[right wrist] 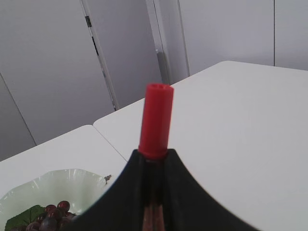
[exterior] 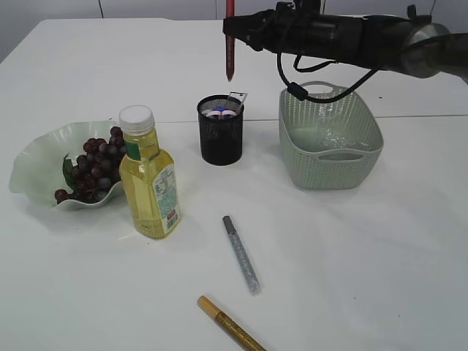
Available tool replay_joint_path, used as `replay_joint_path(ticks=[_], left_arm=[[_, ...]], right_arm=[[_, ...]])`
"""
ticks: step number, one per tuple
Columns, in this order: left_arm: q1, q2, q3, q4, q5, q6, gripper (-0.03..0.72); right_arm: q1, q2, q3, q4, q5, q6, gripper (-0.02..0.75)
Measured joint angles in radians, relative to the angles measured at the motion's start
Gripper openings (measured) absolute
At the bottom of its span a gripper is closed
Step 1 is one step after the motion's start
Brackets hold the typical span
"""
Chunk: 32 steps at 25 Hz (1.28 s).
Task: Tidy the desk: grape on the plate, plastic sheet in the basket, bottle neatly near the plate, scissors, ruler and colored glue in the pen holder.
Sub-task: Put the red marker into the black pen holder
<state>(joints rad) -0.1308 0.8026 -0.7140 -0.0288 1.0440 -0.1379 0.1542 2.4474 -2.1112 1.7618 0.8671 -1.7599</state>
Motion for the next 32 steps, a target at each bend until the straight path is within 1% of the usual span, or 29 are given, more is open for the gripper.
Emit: replay_joint_path(ticks=[9,14,21,24,28,29,30,32], left_arm=[[0.000,0.000,0.000,-0.002,0.007,0.000,0.307],[0.000,0.000,0.000,-0.002,0.007,0.000,0.307],[0.000,0.000,0.000,-0.002,0.007,0.000,0.307],[0.000,0.000,0.000,-0.002,0.007,0.000,0.307],[0.000,0.000,0.000,-0.006,0.007,0.000,0.307],[0.000,0.000,0.000,-0.011,0.007,0.000,0.307],[0.000,0.000,0.000,-0.015,0.007,0.000,0.307],[0.000,0.000,0.000,-0.022,0.007,0.000,0.307]], right_arm=[[0.000,0.107,-0.075,0.004,0.006,-0.002,0.046],[0.000,0.143,-0.077,0.004,0.007,-0.020,0.052],[0.002,0.170,-0.085,0.004,0.041,-0.027,0.094],[0.002,0.170,-0.089,0.004,0.050,-0.026,0.150],[0.002,0.170,-0.091,0.004,0.054,-0.029,0.301],[0.002,0.170,-0.091,0.004,0.054,-0.029,0.327],[0.002,0.170,-0.091,0.004,0.054,-0.029,0.349],[0.002,0.170,-0.094,0.004,0.054,-0.029,0.365]])
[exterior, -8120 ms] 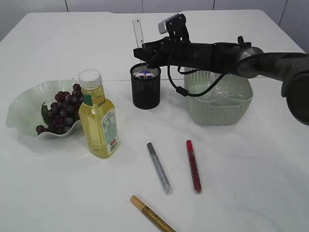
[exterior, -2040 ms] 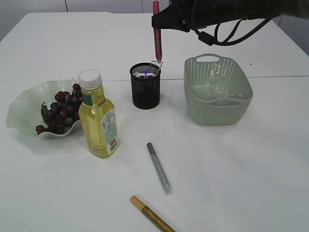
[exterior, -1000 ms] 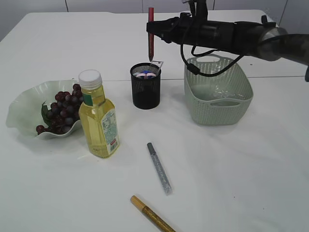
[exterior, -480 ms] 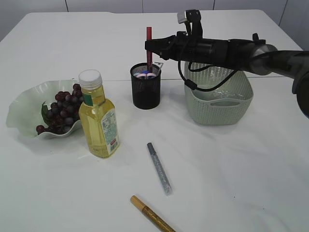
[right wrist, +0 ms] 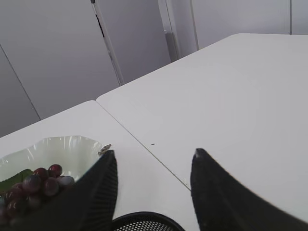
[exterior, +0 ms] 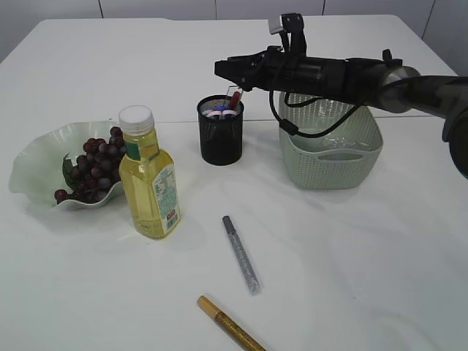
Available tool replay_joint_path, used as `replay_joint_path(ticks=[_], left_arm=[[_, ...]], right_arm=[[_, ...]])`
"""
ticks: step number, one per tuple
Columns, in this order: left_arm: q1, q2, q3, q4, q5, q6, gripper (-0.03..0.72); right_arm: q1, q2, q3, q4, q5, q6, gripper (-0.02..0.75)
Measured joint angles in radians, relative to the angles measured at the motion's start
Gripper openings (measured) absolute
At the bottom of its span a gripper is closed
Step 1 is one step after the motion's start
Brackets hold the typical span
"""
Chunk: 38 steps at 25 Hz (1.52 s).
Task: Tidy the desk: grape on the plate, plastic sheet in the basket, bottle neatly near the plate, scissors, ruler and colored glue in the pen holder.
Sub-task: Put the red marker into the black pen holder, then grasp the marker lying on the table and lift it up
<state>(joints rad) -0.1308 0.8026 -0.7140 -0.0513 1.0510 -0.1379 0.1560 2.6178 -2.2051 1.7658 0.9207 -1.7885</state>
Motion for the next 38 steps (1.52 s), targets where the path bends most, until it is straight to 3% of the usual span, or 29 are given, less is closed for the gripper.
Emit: replay_joint_path(ticks=[4,6,11,17,24,30,38], left_arm=[[0.000,0.000,0.000,-0.019,0.011,0.000,0.307],[0.000,0.000,0.000,-0.034,0.027,0.000,0.307],[0.000,0.000,0.000,-0.042,0.037,0.000,0.307],[0.000,0.000,0.000,-0.040,0.043,0.000,0.307],[0.000,0.000,0.000,-0.004,0.045,0.000,0.307],[0.000,0.000,0.000,-0.001,0.045,0.000,0.307],[0.000,0.000,0.000,-0.001,0.045,0.000,0.307]], right_arm=[[0.000,-0.021,-0.006,-0.017,-0.035,0.083,0.375],[-0.002,-0.060,-0.006,-0.088,-0.074,0.186,0.375],[-0.004,-0.198,-0.015,-0.427,-0.085,0.626,0.375],[0.031,-0.343,-0.015,-0.926,0.091,1.134,0.376],[0.165,-0.492,-0.015,-1.312,0.234,1.441,0.376],[0.272,-0.570,0.125,-1.462,0.301,1.551,0.376],[0.385,-0.584,0.379,-1.554,0.314,1.682,0.350]])
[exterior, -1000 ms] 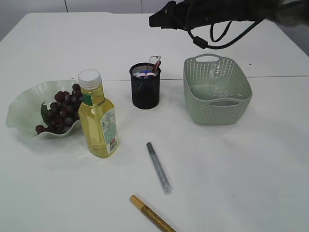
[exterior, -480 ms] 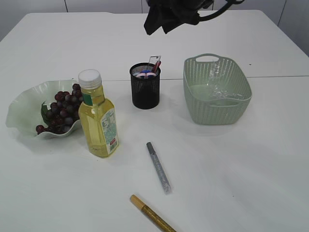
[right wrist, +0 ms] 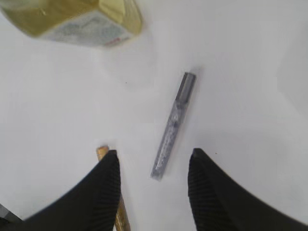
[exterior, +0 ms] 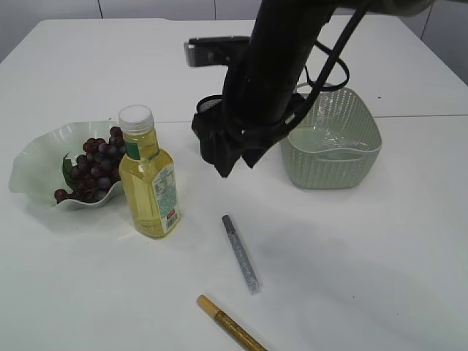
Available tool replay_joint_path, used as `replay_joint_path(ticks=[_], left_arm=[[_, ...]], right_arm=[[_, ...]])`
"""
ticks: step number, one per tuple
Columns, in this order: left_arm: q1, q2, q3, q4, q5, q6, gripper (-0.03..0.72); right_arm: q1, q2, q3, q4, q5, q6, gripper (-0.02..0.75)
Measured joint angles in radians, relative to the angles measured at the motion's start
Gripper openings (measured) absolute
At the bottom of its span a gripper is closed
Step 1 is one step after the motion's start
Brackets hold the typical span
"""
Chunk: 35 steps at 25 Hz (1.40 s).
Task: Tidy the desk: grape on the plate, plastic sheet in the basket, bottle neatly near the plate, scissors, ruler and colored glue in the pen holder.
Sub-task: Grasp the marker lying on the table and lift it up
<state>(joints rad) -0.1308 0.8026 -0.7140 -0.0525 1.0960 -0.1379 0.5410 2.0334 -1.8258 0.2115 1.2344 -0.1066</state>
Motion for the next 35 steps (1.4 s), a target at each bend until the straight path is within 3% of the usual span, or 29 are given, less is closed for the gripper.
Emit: replay_joint_path(ticks=[9,35], left_arm=[[0.000,0.000,0.000,0.000,-0.015,0.000,0.307],[0.000,0.000,0.000,0.000,-0.068,0.000,0.307]], right_arm=[[0.034,0.048,0.118,-0.079,-0.018,0.157,0.320],[0.034,0.252,0.120,-0.039,-0.197,0.272,0.319]])
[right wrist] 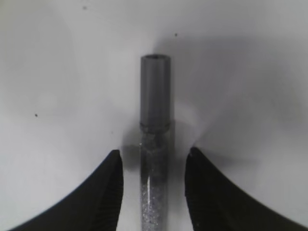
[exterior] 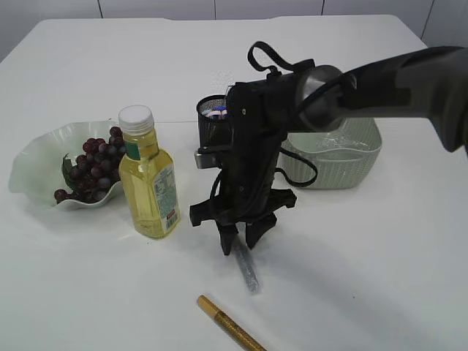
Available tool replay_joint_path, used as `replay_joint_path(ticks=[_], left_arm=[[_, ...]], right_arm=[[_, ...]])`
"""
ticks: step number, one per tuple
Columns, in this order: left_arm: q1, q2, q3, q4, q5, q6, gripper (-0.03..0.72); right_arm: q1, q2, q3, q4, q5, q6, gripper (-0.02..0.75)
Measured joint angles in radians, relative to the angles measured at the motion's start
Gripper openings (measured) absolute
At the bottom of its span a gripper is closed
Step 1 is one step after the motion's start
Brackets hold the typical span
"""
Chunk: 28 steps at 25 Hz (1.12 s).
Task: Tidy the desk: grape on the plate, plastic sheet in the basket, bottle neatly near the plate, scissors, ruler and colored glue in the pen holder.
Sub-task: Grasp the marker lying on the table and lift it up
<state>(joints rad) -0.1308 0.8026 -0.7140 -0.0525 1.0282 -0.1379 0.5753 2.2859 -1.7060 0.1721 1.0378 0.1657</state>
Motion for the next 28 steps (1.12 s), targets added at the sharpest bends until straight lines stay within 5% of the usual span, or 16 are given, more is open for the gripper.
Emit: replay_joint_path(ticks=[7,20,28], left_arm=[[0.000,0.000,0.000,0.000,0.000,0.000,0.307],[0.000,0.000,0.000,0.000,0.000,0.000,0.307],[0.000,0.000,0.000,0.000,0.000,0.000,0.307]], right_arm=[[0.000,0.003,0.000,0.004,-0.012,0.005,0.316],[0.000,0.009,-0.003,0.004,-0.010,0.004,0.073],[-0.002,0.002,-0.004,0.008,-0.004,-0.077,0.058]])
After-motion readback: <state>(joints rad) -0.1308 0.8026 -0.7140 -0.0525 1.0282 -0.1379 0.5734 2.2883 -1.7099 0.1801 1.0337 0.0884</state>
